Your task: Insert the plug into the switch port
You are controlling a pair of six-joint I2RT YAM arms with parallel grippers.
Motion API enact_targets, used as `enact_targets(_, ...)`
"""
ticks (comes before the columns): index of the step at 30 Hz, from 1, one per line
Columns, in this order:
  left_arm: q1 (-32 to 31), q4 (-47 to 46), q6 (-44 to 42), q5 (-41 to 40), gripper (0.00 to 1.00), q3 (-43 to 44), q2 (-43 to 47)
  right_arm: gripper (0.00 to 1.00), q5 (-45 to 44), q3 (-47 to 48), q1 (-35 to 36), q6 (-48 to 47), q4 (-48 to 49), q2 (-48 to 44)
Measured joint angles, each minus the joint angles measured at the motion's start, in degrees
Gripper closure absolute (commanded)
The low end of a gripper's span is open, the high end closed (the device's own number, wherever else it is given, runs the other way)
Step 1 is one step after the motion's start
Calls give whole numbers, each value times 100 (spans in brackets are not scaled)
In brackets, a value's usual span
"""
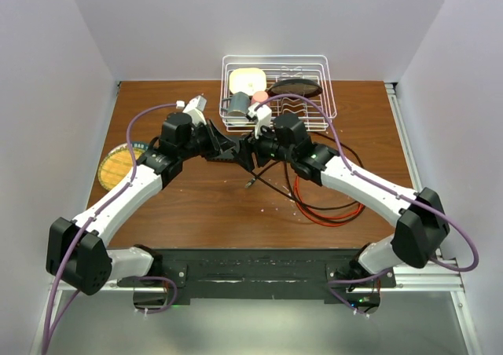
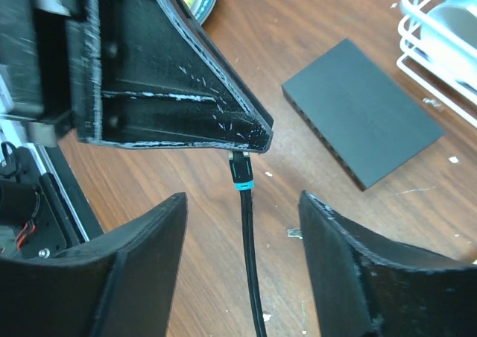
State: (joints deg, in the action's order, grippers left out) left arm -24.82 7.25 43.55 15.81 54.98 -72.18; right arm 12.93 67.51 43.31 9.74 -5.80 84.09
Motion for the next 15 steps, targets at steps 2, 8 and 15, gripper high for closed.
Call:
enact_targets(2,0,2,28,0,100,-2,0,43,0,-2,15,9,11,79)
enact_targets(8,0,0,42,7,100,-2,0,49,-2,-28,20,20,61,177)
enact_targets(15,0,-13,48,31,100,-2,0,58,0,-109,20,39,146,186)
